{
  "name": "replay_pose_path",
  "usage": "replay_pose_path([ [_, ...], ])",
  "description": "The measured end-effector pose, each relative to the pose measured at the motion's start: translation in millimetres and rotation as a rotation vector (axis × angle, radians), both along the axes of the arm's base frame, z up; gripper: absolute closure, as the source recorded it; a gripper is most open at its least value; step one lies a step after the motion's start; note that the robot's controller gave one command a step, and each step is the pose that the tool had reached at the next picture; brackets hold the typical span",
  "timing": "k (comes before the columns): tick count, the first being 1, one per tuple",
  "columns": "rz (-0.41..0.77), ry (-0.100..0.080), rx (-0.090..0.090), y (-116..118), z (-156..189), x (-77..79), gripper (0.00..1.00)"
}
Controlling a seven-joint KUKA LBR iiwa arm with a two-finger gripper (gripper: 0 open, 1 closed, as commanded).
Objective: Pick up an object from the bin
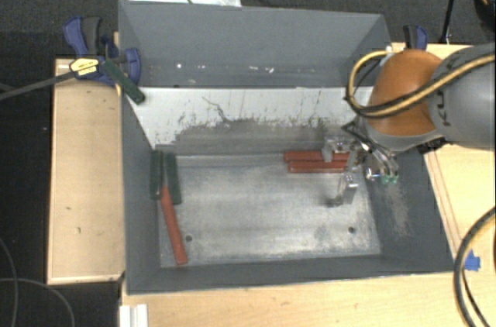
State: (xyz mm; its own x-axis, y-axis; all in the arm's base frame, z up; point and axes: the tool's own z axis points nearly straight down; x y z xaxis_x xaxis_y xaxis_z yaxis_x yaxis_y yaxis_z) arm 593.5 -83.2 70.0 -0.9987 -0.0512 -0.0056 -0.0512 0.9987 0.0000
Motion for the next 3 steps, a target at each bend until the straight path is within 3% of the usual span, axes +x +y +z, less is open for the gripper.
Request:
replay_pose_path([
  [1, 0.095, 0.001, 0.003, 119, 1, -0.4, 0.0],
  [2, 0.12, 0.003, 0.001, 53, 1, -8.1, 0.0],
  [3, -0.443, 0.006, 0.001, 47, 21, -77.9, 0.0],
])
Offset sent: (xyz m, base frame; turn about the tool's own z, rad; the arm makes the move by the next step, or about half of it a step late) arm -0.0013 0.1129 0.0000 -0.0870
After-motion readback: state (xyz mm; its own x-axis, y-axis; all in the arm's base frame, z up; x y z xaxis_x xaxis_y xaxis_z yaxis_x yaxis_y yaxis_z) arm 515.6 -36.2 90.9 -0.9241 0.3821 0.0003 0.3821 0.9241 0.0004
